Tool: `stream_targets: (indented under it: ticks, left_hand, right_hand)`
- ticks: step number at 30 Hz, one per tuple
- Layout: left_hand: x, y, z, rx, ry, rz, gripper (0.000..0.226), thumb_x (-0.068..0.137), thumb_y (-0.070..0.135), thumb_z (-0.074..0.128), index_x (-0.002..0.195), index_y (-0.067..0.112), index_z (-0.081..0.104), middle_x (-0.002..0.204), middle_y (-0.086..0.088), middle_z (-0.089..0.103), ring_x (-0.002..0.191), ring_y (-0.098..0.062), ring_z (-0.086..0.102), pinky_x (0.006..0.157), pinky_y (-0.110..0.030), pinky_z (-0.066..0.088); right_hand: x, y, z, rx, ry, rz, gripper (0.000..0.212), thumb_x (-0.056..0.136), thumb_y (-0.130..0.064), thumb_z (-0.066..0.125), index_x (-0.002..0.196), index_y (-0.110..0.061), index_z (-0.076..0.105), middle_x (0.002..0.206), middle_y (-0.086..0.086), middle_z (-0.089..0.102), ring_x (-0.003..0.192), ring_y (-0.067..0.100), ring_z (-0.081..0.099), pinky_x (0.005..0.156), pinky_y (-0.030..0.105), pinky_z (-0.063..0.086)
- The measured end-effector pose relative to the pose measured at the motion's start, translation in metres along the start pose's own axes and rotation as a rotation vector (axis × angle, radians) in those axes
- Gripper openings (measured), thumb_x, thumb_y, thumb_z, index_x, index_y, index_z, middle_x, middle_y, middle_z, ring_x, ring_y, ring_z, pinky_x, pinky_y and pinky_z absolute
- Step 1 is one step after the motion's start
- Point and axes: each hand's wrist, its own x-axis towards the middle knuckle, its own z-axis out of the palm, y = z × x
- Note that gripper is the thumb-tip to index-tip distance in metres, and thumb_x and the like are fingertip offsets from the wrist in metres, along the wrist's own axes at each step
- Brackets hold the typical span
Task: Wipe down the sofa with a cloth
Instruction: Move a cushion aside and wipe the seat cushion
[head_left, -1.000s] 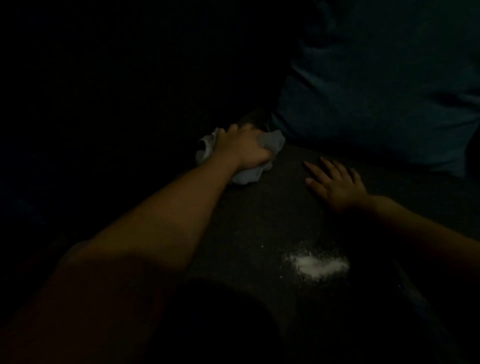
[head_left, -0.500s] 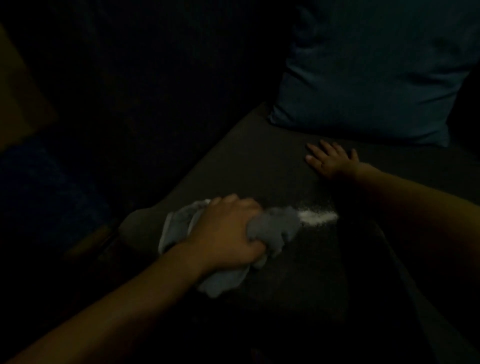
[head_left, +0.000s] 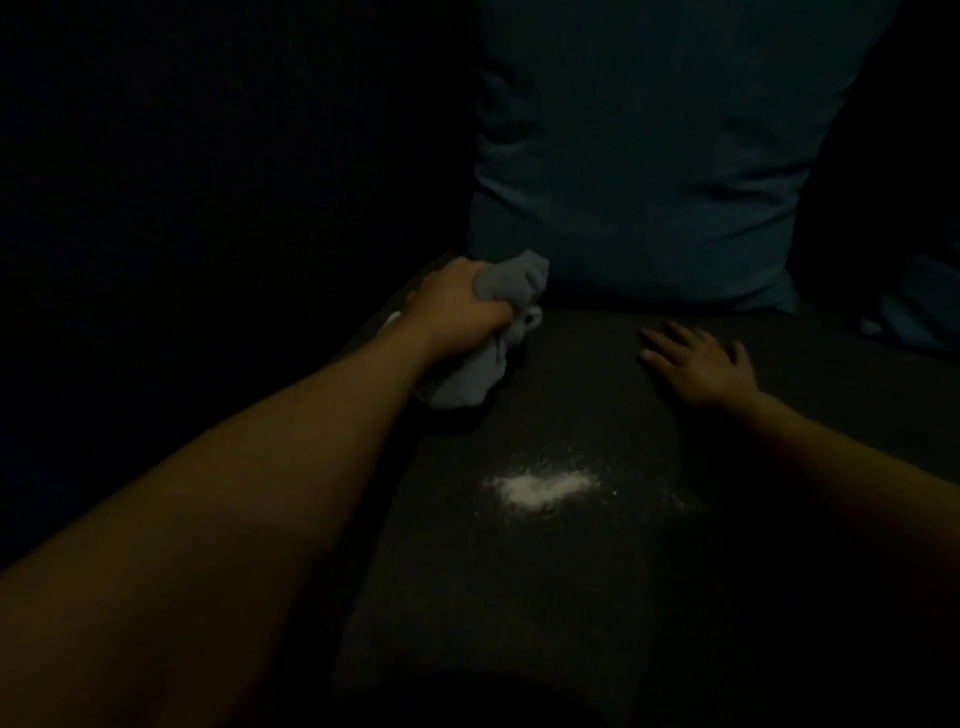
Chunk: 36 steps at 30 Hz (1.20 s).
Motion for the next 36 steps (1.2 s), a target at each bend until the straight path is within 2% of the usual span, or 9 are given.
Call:
stream_targets:
  ticks: [4, 10, 17, 24, 27, 29, 31, 34, 36]
  left_hand:
    - [0.086, -0.025, 0.069, 0.212, -0.118, -0.068, 0.038, 0.065, 0.055, 0.051, 0.095, 0.036, 0.063, 0.111, 0.001, 0.063, 0.107, -0.026, 0.057, 0.096, -0.043, 0.043]
    - [0.117, -0.029, 0.075, 0.213, -0.209, -0.018, 0.021, 0.07, 0.05, 0.058, 0.081, 0.033, 0.062, 0.092, 0.005, 0.064, 0.088, -0.019, 0.06, 0.073, -0.029, 0.041]
    - [0.012, -0.003, 0.066, 0.229, -0.291, 0.133, 0.043, 0.075, 0.052, 0.058, 0.113, 0.033, 0.059, 0.109, 0.009, 0.059, 0.102, -0.014, 0.049, 0.091, -0.037, 0.041]
    - [-0.119, 0.011, 0.044, 0.128, -0.432, 0.195, 0.049, 0.066, 0.063, 0.047, 0.108, 0.041, 0.058, 0.114, 0.021, 0.056, 0.1, -0.005, 0.049, 0.092, -0.031, 0.038]
    - [-0.115, 0.015, 0.032, -0.191, -0.461, 0.039, 0.026, 0.07, 0.034, 0.066, 0.096, 0.027, 0.064, 0.091, 0.012, 0.068, 0.084, -0.004, 0.062, 0.081, -0.028, 0.05]
    - [-0.081, 0.023, 0.023, -0.348, -0.26, 0.004, 0.014, 0.075, 0.003, 0.065, 0.079, 0.016, 0.062, 0.063, 0.013, 0.063, 0.059, 0.006, 0.055, 0.061, -0.013, 0.044]
    - [-0.032, 0.034, 0.016, -0.326, -0.06, -0.041, 0.016, 0.08, -0.005, 0.061, 0.077, 0.011, 0.061, 0.062, 0.012, 0.058, 0.055, 0.007, 0.049, 0.055, -0.012, 0.039]
    - [0.039, 0.028, 0.043, -0.198, -0.074, -0.087, 0.003, 0.079, 0.019, 0.063, 0.08, 0.017, 0.061, 0.076, 0.003, 0.059, 0.075, -0.012, 0.056, 0.065, -0.023, 0.044]
    - [0.063, 0.012, 0.079, 0.177, -0.146, -0.084, 0.03, 0.073, 0.049, 0.056, 0.091, 0.026, 0.064, 0.096, 0.0, 0.063, 0.093, -0.022, 0.057, 0.081, -0.033, 0.046]
  right_hand:
    - [0.018, 0.006, 0.011, -0.039, 0.011, 0.028, 0.05, 0.095, -0.061, 0.015, 0.145, -0.053, 0.009, 0.159, -0.011, 0.003, 0.147, 0.019, 0.002, 0.115, 0.055, 0.0]
    - [0.028, 0.009, 0.019, -0.071, 0.062, 0.034, 0.049, 0.096, -0.059, 0.011, 0.144, -0.053, 0.004, 0.159, -0.01, 0.002, 0.147, 0.019, 0.0, 0.114, 0.056, -0.001]
    - [0.021, 0.008, 0.014, -0.055, 0.063, 0.011, 0.049, 0.097, -0.056, 0.013, 0.145, -0.051, 0.009, 0.16, -0.01, 0.005, 0.146, 0.02, 0.003, 0.114, 0.057, 0.001]
    - [0.012, 0.003, 0.007, -0.025, -0.041, 0.004, 0.053, 0.098, -0.055, 0.014, 0.149, -0.043, 0.006, 0.161, -0.004, 0.0, 0.147, 0.022, 0.0, 0.116, 0.052, 0.0]
    - [0.003, 0.007, -0.006, -0.003, -0.171, -0.024, 0.054, 0.099, -0.053, 0.015, 0.15, -0.038, 0.004, 0.161, 0.001, -0.002, 0.147, 0.025, -0.002, 0.116, 0.051, 0.001]
    - [-0.008, 0.013, -0.006, -0.021, -0.164, -0.076, 0.054, 0.1, -0.051, 0.015, 0.15, -0.037, 0.005, 0.161, 0.001, 0.0, 0.147, 0.025, 0.0, 0.117, 0.049, 0.003]
    - [-0.018, 0.02, 0.002, -0.039, -0.066, -0.116, 0.053, 0.1, -0.051, 0.014, 0.15, -0.038, 0.007, 0.16, -0.003, 0.003, 0.147, 0.021, 0.003, 0.117, 0.046, 0.004]
    - [-0.022, 0.022, 0.008, -0.052, 0.03, -0.146, 0.052, 0.099, -0.051, 0.012, 0.15, -0.039, 0.007, 0.16, -0.006, 0.003, 0.147, 0.018, 0.004, 0.118, 0.044, 0.005]
    - [-0.018, 0.023, 0.012, -0.059, 0.039, -0.143, 0.052, 0.099, -0.051, 0.012, 0.15, -0.039, 0.005, 0.16, -0.007, 0.003, 0.147, 0.016, 0.002, 0.117, 0.043, 0.003]
